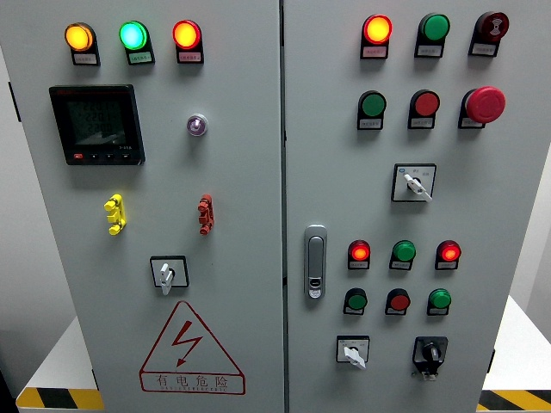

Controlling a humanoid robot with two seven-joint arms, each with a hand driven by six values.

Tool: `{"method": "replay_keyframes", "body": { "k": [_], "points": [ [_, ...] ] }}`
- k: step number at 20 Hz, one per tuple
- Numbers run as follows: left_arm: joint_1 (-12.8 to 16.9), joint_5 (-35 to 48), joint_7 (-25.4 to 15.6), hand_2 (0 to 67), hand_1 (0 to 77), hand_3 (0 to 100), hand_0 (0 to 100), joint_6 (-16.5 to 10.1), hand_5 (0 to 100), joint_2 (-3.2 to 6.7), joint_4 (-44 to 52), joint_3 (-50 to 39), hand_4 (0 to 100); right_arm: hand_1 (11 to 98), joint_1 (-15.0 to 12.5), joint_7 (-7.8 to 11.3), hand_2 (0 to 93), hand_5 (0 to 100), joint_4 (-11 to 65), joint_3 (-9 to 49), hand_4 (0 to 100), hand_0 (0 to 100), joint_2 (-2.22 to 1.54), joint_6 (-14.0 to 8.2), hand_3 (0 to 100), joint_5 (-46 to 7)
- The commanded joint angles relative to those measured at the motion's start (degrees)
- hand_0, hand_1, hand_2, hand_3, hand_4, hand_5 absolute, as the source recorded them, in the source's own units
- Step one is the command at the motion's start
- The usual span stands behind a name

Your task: Turn on light switch 1

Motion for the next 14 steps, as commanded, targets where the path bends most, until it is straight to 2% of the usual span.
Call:
{"method": "replay_keyframes", "body": {
  "k": [1, 7, 9, 10, 11, 12, 14],
  "points": [
    [0.0, 1.7, -0.4, 1.5, 0.0, 0, 0, 0.0, 0, -0.41, -5.0, -1.6, 0, 19.9, 0.0, 0.00, 0.0, 10, 0.0, 0.0, 19, 0, -0.08, -0.1, 20, 0.0],
    [0.3, 2.1, -0.4, 3.9, 1.5, 0, 0, 0.0, 0, -0.67, -18.2, -4.7, 0, 20.1, 0.0, 0.00, 0.0, 10, 0.0, 0.0, 19, 0, 0.01, 0.0, 20, 0.0],
    [1.4, 1.9, -0.4, 4.6, 3.6, 0, 0, -0.3, 7, -0.76, -25.2, -3.8, 13, 20.1, 0.0, 0.00, 0.0, 10, 0.0, 0.0, 19, 0, -0.08, 0.0, 20, 0.0],
    [1.9, 1.6, -0.4, 6.1, 5.9, 2, 0, -0.7, 14, -0.76, -28.7, -2.9, 25, 20.1, 0.0, 0.00, 0.0, 10, 0.1, 0.0, 19, 0, 0.01, 0.0, 20, 0.0],
    [2.3, 1.4, -0.5, 7.6, 8.1, 4, 0, -0.7, 18, -0.85, -32.5, -1.6, 30, 20.1, 0.0, 0.00, 0.0, 10, 0.0, 0.0, 19, 0, 0.01, 0.0, 20, 0.0],
    [2.6, 1.3, -0.5, 8.3, 8.9, 5, 0, -0.8, 19, -0.85, -35.5, -0.4, 32, 20.1, 0.0, 0.00, 0.0, 10, 0.0, 0.0, 19, 0, -0.08, -0.1, 20, 0.0],
    [2.8, 0.6, -0.9, 10.7, 10.6, 9, 0, -0.9, 21, -0.85, -41.8, 1.5, 37, 20.0, 0.0, 0.00, 0.0, 10, 0.0, 0.0, 19, 0, 0.01, 0.0, 20, 0.0]
  ]
}}
